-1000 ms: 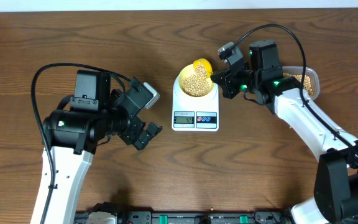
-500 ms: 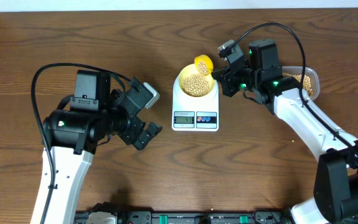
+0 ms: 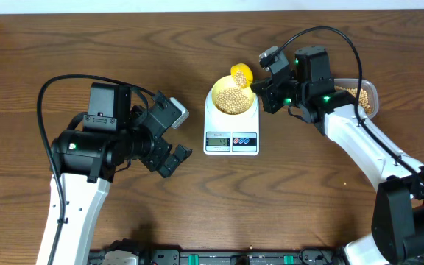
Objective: Scoop item into bowl and weigh 50g on scale
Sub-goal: 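Hold the tipped yellow scoop over the bowl with the right gripper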
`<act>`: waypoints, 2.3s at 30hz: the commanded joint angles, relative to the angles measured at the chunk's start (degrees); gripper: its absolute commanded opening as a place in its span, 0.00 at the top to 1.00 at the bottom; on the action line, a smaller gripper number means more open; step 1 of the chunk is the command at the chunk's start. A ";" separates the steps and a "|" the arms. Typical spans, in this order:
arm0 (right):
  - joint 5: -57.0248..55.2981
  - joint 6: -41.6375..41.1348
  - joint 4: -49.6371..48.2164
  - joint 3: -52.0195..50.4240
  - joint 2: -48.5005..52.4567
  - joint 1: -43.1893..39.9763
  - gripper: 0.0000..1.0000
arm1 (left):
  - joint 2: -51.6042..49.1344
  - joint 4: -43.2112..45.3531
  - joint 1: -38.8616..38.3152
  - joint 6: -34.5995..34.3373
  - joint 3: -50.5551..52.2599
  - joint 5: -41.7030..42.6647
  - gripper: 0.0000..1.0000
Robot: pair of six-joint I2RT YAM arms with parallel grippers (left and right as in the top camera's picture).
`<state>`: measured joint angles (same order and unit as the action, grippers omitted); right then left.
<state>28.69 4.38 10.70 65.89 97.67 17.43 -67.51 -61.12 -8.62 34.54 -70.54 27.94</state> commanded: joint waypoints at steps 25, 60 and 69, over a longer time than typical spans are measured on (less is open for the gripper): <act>-3.17 0.52 0.22 0.44 0.15 2.60 0.99 | 0.09 -0.11 0.20 0.37 0.20 -0.33 0.00; -2.14 1.31 0.48 0.44 0.15 3.56 0.99 | 0.09 -0.11 0.20 0.37 0.20 -0.33 0.00; -3.50 2.14 0.46 0.44 0.15 3.82 0.99 | 0.09 -0.11 0.20 0.37 0.20 -0.33 0.00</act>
<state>24.73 6.46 11.00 65.89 97.67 20.34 -67.51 -61.12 -8.62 34.54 -70.54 27.94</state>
